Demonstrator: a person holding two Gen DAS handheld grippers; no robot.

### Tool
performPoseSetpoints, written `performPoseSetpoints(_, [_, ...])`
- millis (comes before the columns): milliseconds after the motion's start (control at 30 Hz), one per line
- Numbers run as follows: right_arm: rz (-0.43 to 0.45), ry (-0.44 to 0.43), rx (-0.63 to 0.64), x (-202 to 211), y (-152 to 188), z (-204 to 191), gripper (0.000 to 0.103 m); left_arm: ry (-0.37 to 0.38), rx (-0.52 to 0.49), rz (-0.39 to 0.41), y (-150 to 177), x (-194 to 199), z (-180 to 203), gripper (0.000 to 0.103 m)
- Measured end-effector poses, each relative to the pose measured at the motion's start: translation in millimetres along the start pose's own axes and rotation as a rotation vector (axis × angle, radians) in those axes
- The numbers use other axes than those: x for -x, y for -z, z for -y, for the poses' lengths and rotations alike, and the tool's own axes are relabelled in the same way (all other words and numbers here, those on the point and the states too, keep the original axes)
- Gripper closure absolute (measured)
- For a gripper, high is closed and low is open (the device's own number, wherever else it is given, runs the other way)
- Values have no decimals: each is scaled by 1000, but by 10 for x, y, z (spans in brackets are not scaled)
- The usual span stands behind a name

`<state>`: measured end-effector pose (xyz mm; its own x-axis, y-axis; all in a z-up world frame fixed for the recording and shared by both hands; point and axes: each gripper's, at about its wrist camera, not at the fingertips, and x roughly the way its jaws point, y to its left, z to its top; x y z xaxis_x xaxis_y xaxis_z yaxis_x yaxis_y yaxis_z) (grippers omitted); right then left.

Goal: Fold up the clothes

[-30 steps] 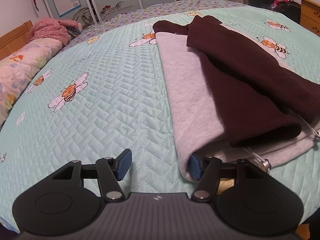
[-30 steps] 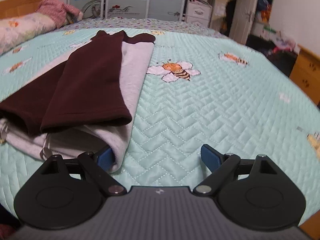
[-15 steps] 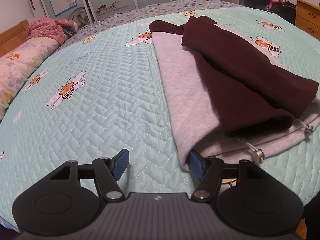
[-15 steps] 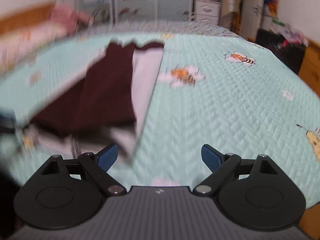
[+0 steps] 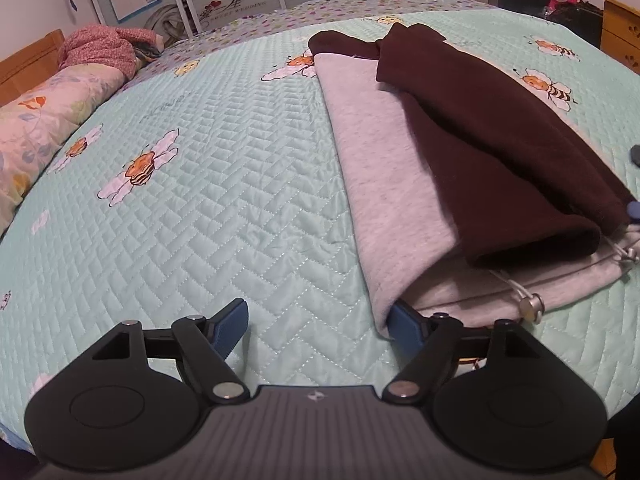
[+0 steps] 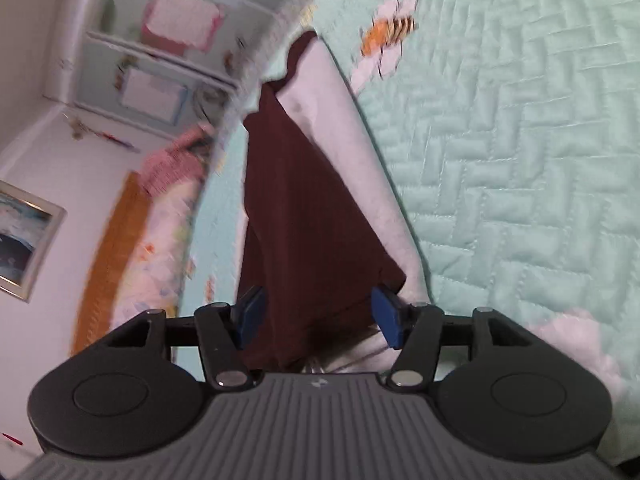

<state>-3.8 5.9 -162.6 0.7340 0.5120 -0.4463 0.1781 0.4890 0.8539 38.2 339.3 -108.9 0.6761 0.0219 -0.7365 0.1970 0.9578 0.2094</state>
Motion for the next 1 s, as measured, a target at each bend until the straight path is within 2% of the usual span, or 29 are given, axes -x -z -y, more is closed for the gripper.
performPoseSetpoints(67, [-3, 6, -21, 62, -52, -30, 42, -5, 4, -5, -6, -4, 0, 21])
performPoseSetpoints(100, [-4, 9, -20, 98, -78, -80, 38, -7, 3, -5, -10, 0, 2, 21])
performPoseSetpoints(200, [32, -47, -1, 208, -134, -252, 35, -6, 5, -4, -9, 16, -5, 21])
performPoseSetpoints(333, [-7, 11, 22, 65, -138, -186, 26, -2, 9, -8, -11, 29, -19, 21])
performPoseSetpoints(400, [-30, 46, 34, -19, -137, -140, 28, 2, 17, -10, -12, 28, -33, 21])
performPoseSetpoints(433, [-35, 58, 25, -49, -123, -73, 37, 7, 25, -14, -14, 26, -44, 21])
performPoseSetpoints(533, [-14, 16, -25, 61, -104, -10, 35, 13, 30, 19, -22, 83, -39, 24])
performPoseSetpoints(700, [18, 36, 8, 214, -165, -106, 22, -28, -161, 105, -2, 175, 234, 24])
performPoseSetpoints(867, [17, 47, 6, 296, -118, -31, 22, -97, -361, 171, 96, 166, 507, 24])
performPoseSetpoints(1000, [6, 47, -3, 299, -63, -15, 22, -101, -391, 187, 7, 95, 557, 24])
